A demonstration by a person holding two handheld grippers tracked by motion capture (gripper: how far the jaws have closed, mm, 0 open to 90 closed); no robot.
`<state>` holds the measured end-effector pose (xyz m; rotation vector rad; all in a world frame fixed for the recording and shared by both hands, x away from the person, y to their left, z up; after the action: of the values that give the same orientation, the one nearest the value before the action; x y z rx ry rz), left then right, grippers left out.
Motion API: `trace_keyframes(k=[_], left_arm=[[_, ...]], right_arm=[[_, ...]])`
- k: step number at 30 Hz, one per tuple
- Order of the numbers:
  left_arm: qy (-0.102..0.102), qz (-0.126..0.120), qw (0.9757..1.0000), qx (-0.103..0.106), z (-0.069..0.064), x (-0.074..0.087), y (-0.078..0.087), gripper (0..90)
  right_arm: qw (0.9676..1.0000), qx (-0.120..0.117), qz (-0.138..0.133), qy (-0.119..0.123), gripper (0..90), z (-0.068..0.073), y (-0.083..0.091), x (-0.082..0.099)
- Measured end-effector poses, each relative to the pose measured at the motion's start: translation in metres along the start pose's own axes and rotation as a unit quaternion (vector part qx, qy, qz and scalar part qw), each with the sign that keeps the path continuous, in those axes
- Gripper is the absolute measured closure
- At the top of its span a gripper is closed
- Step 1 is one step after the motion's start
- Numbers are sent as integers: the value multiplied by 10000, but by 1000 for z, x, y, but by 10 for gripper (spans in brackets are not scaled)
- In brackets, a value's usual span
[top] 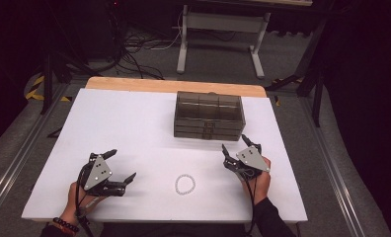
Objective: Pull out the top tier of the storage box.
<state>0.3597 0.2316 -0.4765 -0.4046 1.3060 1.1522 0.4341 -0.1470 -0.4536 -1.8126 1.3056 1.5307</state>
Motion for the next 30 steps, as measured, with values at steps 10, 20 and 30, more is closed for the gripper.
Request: trace_keyframes(k=[10, 20, 30], left_arm=[[-32, 117, 9999, -78, 1, 3, -2, 66], [-26, 137, 9999, -82, 1, 3, -2, 66], [-37, 130, 9998, -116, 2, 3, -1, 66]], right_arm=[[9999, -5, 76, 131, 403, 12, -39, -11], [9997, 192, 122, -55, 520, 17, -62, -14], [9990, 411, 159, 98, 635, 20, -66, -12]])
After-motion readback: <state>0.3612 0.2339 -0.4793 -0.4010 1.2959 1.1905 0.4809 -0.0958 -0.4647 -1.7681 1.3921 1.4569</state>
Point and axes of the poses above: each handheld gripper's, and its own axes: y roughly backward along the jaws, x roughly out of its underside, z roughly to its left, the point moved 6 cm from there along -y, roughly forward along the jaws, and after that the axes turned 8 degrees about -x, right-handed, at the moved point
